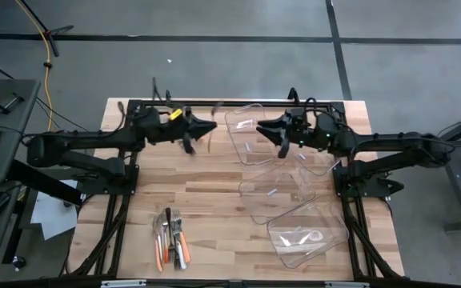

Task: Sort silverware by color (type)
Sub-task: Put the orange fork into the top right transparent bin

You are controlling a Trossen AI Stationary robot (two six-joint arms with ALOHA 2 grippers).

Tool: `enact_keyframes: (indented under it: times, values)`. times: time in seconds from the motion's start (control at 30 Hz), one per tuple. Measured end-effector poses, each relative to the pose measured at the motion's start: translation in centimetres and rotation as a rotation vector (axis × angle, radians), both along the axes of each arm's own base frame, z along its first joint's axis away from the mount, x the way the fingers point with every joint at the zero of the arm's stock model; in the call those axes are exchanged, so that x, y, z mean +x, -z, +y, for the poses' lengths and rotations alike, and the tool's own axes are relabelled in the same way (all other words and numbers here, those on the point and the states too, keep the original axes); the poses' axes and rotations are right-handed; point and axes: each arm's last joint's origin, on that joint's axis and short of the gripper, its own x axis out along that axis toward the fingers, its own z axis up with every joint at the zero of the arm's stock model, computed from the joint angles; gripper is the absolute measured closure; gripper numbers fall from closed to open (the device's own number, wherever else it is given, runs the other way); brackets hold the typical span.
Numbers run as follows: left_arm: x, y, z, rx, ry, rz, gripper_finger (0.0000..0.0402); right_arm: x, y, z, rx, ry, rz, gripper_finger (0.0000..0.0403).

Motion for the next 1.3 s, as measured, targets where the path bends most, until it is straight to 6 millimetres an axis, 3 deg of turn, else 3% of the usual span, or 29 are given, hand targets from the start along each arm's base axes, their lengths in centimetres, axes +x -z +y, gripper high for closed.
enact_keyframes:
  times: [0.13,0.23,0.53,0.83,1.03,1.3]
  values:
    - [2.3,-0.3,-0.1,0.007,0.058,0.02,0.0401,1.2,0.6,-0.1,0.006,-0.046,-0.026,0.022]
    - [4.1,-0.3,-0.3,0.036,0.096,0.04,0.0401,1.9,0.9,0.0,-0.005,-0.096,-0.045,0.0197]
    - [8.9,0.3,-0.6,0.068,0.167,0.079,0.0401,2.7,1.6,-0.1,-0.011,-0.112,-0.048,0.0192]
    - [11.1,-0.1,-0.3,0.097,0.167,0.076,0.0401,2.7,1.6,-0.1,-0.008,-0.113,-0.049,0.0192]
    - [11.1,-0.3,-0.3,0.12,0.167,0.075,0.0401,2.7,1.6,-0.1,-0.003,-0.113,-0.051,0.0217]
    - [11.1,-0.1,-0.3,0.115,0.169,0.099,0.0401,2.5,1.2,0.0,-0.005,-0.131,-0.07,0.0311]
